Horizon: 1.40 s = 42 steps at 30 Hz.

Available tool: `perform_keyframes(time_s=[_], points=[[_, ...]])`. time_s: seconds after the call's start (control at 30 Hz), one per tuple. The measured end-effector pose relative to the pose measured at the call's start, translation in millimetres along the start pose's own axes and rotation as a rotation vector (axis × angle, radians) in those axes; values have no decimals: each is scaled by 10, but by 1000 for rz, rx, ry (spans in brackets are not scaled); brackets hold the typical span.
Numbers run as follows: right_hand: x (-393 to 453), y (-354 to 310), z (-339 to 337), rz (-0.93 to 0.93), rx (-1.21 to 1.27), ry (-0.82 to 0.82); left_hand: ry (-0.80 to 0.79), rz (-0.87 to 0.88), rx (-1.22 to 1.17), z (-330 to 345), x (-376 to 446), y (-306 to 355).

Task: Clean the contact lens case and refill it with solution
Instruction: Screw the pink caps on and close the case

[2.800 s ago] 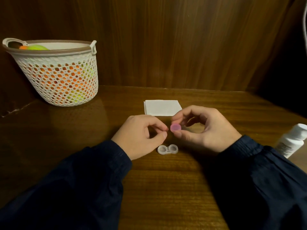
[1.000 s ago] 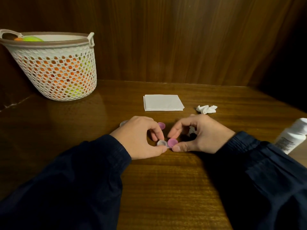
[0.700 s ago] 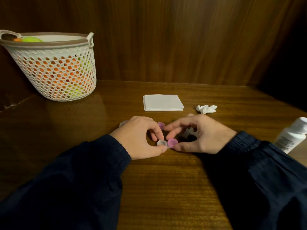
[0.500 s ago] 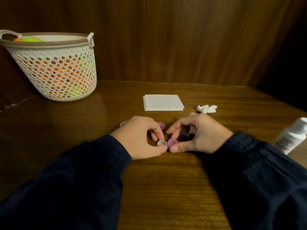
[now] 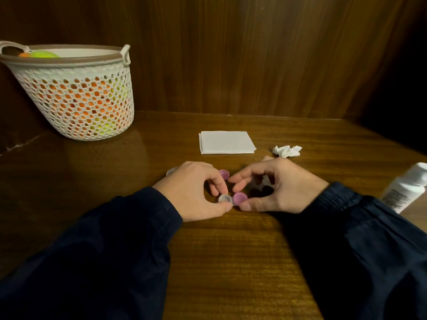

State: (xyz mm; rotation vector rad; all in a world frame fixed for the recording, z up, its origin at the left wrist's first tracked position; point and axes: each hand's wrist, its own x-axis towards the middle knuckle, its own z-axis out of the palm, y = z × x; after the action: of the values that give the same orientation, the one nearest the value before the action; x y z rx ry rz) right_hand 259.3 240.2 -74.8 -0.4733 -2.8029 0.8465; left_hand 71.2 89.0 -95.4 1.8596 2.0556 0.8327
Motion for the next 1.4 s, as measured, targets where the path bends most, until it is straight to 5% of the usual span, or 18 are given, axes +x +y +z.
perform_keyframes(time_s=[1.4], points=[[41, -22, 69, -26, 29, 66, -7, -13, 1, -8, -3, 12]])
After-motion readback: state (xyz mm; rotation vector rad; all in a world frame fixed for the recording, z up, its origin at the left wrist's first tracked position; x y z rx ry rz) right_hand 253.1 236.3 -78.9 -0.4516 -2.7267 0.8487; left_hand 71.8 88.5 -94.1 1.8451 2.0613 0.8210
